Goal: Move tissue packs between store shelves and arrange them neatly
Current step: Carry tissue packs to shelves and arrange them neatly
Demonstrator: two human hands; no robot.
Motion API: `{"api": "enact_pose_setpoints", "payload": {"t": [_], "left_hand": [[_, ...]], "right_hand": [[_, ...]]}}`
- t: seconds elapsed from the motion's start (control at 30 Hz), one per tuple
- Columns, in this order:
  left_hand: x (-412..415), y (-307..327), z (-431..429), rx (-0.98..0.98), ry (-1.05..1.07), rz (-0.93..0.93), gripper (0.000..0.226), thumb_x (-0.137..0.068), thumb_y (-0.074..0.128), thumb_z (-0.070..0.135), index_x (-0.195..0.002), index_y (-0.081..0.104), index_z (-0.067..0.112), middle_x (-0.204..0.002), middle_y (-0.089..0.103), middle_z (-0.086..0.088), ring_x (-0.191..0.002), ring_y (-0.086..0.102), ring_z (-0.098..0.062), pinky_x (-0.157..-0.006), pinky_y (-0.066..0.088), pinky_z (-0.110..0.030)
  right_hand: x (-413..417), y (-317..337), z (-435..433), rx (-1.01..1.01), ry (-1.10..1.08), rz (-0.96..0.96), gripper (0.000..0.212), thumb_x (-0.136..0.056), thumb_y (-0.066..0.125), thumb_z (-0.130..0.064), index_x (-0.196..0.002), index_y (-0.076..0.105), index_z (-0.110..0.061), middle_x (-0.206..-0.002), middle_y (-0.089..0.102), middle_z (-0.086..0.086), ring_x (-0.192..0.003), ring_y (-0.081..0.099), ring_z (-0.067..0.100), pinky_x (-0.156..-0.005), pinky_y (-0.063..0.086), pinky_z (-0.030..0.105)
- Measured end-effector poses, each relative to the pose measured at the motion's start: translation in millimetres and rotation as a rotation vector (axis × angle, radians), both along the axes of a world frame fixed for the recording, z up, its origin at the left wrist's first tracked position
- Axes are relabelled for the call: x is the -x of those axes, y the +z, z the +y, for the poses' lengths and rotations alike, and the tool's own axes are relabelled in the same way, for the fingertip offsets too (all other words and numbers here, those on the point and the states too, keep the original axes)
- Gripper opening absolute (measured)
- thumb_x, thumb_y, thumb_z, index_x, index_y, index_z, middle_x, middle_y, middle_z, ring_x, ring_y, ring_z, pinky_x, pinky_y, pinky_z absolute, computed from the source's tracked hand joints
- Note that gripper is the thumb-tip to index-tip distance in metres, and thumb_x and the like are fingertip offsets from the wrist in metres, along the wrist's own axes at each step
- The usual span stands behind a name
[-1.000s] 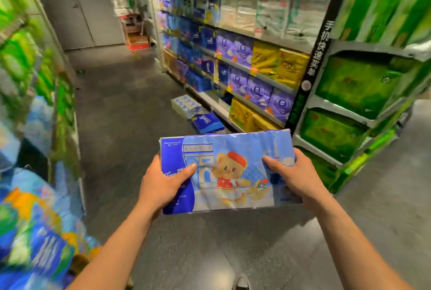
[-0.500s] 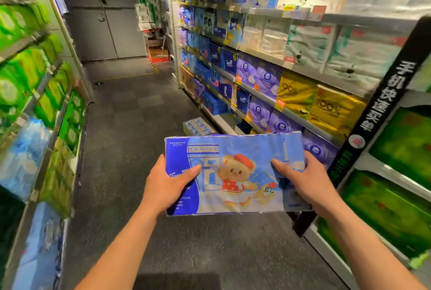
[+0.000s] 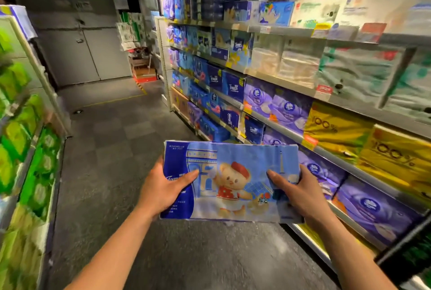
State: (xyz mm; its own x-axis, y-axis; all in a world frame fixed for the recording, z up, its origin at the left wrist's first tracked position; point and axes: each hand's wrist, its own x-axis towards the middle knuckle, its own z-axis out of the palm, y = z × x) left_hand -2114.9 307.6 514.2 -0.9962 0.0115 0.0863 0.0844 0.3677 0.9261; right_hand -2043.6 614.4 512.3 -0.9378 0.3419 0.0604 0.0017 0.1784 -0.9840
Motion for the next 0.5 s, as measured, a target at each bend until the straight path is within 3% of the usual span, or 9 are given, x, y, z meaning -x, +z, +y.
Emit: {"api": "enact_pose_setpoints", "payload": {"t": [0.1,0.2,0.37,0.5], "left_hand": [[86.7,5.3,-4.9,0.006,-0.024,0.001,0.063,-0.059,0.087,0.064,-0.106,0.066,0.028,-0.093,0.077,0.012,-0.08,0.073,-0.007,-0.079,0.058,-0.041],[174.8,-1.6,-3.7,0.028,-0.027,-0.004,0.053,-0.065,0.088,0.056,-0.104,0.066,0.027,-0.091,0.077,0.01,-0.079,0.073,-0.006,-0.077,0.058,-0.04],[320.3,-2.7,3.4,0.02,-0.007,-0.002,0.043,-0.068,0.088,0.047,-0.096,0.062,0.027,-0.091,0.074,0.009,-0.082,0.07,-0.008,-0.073,0.055,-0.035],[437.3,15.4,-0.1,0.02,0.02,-0.023,0.063,-0.055,0.089,0.064,-0.098,0.061,0.027,-0.095,0.073,0.008,-0.087,0.071,-0.013,-0.082,0.058,-0.045]], "right_hand": [[79.7,-3.9,-4.0,-0.014,-0.053,-0.001,0.039,-0.081,0.082,-0.033,-0.109,0.062,-0.014,-0.083,0.078,0.001,-0.066,0.075,0.015,-0.051,0.054,0.024],[165.0,-11.4,-3.2,-0.048,-0.082,0.007,0.05,-0.075,0.083,-0.043,-0.114,0.063,-0.018,-0.091,0.078,-0.001,-0.073,0.076,0.013,-0.057,0.059,0.03],[320.5,-20.9,4.3,-0.065,-0.057,0.036,0.053,-0.075,0.082,-0.046,-0.117,0.061,-0.021,-0.1,0.075,-0.005,-0.073,0.073,0.003,-0.054,0.055,0.02],[439.9,-8.9,2.9,-0.095,-0.066,0.023,0.075,-0.06,0.082,-0.073,-0.115,0.063,-0.027,-0.101,0.077,-0.005,-0.084,0.075,0.015,-0.072,0.063,0.043]]}}
